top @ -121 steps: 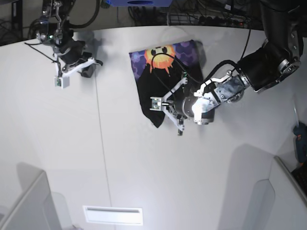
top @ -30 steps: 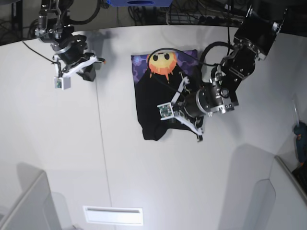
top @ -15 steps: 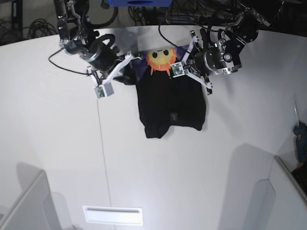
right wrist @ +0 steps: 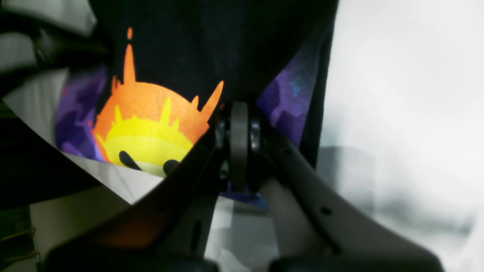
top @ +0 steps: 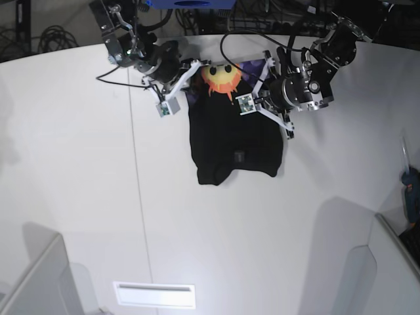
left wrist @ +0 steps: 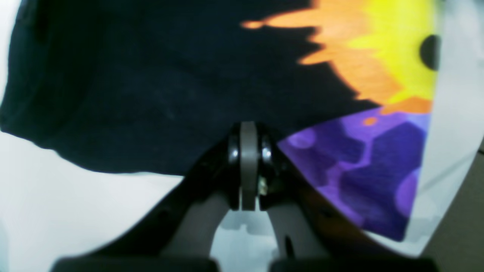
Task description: Fold the T-shirt properly
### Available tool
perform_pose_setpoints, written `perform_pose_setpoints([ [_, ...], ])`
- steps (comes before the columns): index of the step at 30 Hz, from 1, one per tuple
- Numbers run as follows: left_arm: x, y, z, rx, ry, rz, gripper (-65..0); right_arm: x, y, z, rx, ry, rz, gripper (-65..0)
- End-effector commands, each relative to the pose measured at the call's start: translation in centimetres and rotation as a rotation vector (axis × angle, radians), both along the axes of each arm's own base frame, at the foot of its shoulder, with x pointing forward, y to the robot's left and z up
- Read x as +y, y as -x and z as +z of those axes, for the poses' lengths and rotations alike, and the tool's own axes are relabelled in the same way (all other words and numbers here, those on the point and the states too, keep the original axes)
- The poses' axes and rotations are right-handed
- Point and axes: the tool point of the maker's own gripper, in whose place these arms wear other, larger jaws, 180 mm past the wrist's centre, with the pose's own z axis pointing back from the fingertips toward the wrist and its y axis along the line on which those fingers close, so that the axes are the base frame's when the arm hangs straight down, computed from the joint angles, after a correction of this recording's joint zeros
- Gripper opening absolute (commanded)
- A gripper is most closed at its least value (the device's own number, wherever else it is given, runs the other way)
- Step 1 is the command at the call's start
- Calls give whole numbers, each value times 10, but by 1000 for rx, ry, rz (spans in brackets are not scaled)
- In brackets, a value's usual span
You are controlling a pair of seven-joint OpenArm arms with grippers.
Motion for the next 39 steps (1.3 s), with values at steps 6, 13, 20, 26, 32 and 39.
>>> perform_pose_setpoints([
  [6,2,-9,8,-31,-1,-3,-650,3,12,1,5,-22,-6,-650],
  [13,3,-6,6,-25,-2,-4,-650,5,20,1,17,-29,-8,-650],
  [20,22,-7,20,-65,36,78,-650,-2,11,43,-133,-51,-31,-650],
  [26,13,15,35,-112,356,157,-650,-19,16,52,-286,93,-11,-650],
  [32,15,41,42,-114,510,216,-650,-25,36,53,-340,199,27,-650],
  [39,27,57,49,-130,578,271,-650,-31,51,50,-330,221,55,-650],
])
